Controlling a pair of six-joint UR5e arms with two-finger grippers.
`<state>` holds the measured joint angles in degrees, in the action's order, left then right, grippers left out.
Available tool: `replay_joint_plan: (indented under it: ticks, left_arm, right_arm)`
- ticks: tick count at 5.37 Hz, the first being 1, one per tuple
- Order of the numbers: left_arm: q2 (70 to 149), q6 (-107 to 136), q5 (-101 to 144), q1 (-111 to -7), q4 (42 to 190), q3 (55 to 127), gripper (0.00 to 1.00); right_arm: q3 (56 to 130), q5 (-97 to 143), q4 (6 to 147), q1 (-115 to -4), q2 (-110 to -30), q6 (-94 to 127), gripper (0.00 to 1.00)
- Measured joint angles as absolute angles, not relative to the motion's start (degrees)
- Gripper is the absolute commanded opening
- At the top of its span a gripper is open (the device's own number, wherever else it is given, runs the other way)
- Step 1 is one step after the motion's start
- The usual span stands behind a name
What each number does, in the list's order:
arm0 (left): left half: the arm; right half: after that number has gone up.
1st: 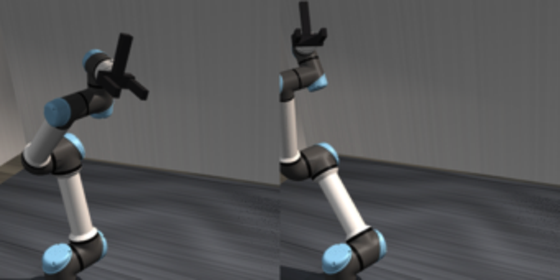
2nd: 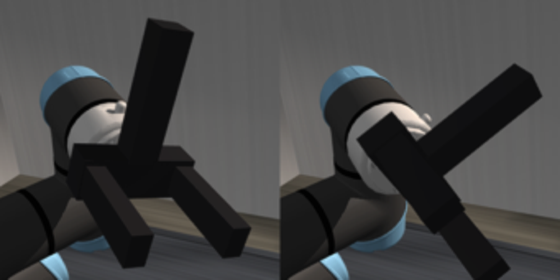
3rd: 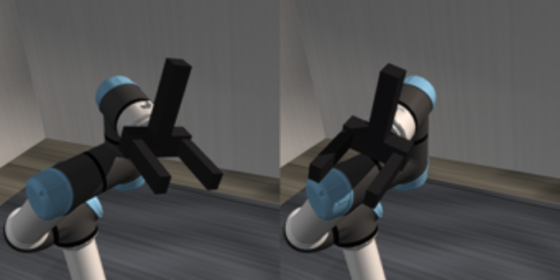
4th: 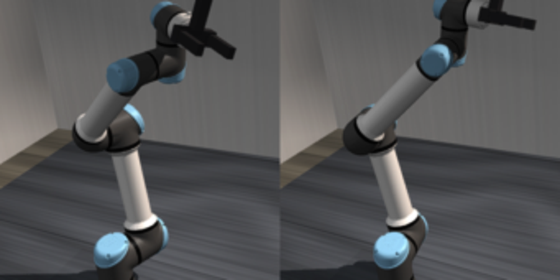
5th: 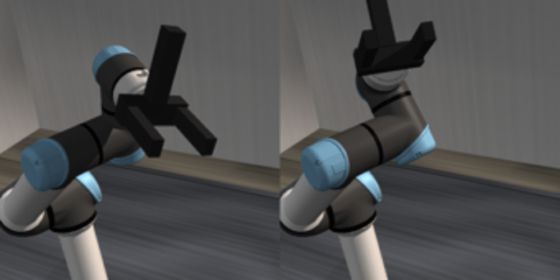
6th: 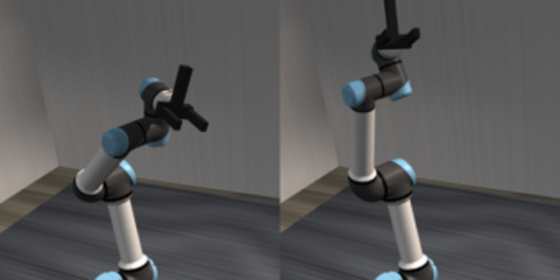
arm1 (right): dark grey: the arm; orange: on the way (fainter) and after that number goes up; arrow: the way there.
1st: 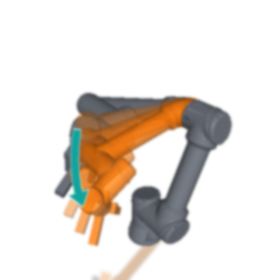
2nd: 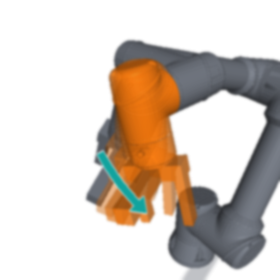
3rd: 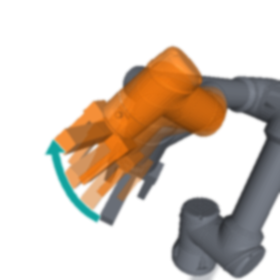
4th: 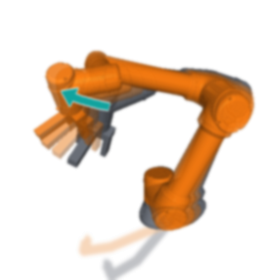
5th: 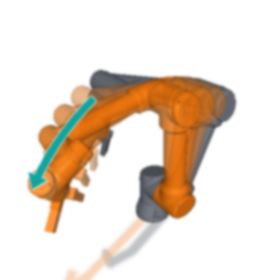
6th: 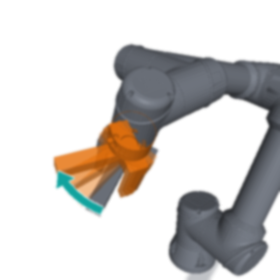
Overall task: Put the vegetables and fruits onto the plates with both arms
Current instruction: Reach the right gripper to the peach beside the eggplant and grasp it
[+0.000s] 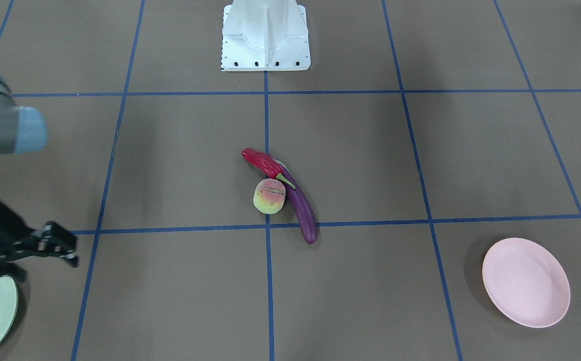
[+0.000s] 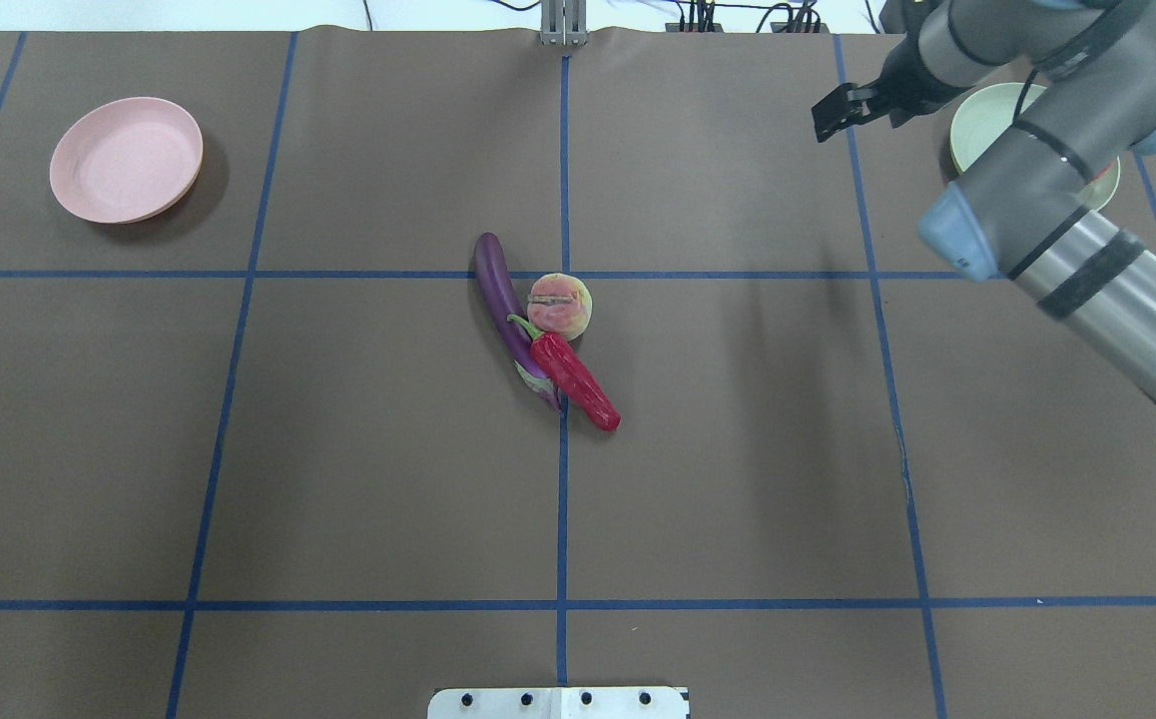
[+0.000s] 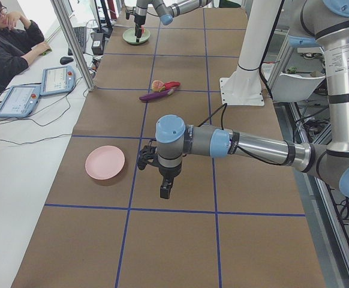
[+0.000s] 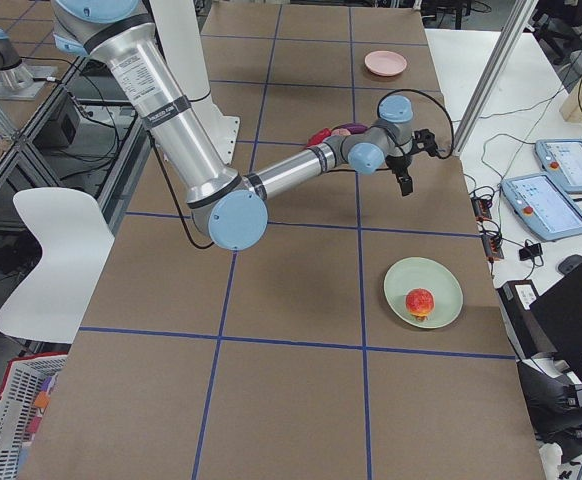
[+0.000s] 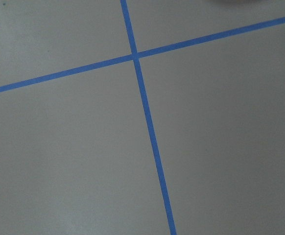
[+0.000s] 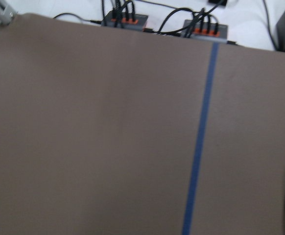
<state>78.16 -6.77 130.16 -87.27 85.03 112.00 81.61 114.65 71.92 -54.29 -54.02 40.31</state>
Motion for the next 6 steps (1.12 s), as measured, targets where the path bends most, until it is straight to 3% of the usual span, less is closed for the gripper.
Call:
replay_joint_plan:
  ticks: [2, 4, 6]
  left_arm:
    - [78.14, -6.77, 130.24, -87.27, 85.01, 112.01, 1.00]
    - [78.07, -6.77, 130.18, -87.27, 84.99, 111.94, 1.00]
    - [78.05, -6.77, 130.11, -87.27, 84.99, 111.95, 1.00]
  right_arm:
    - [80.37, 103.26, 81.51, -41.84, -43.00, 54.21, 0.98]
    - [73.02, 95.64, 85.11, -34.52, -34.15, 62.14, 0.98]
    - [69.88, 92.61, 86.51, -31.72, -31.37, 64.41, 0.98]
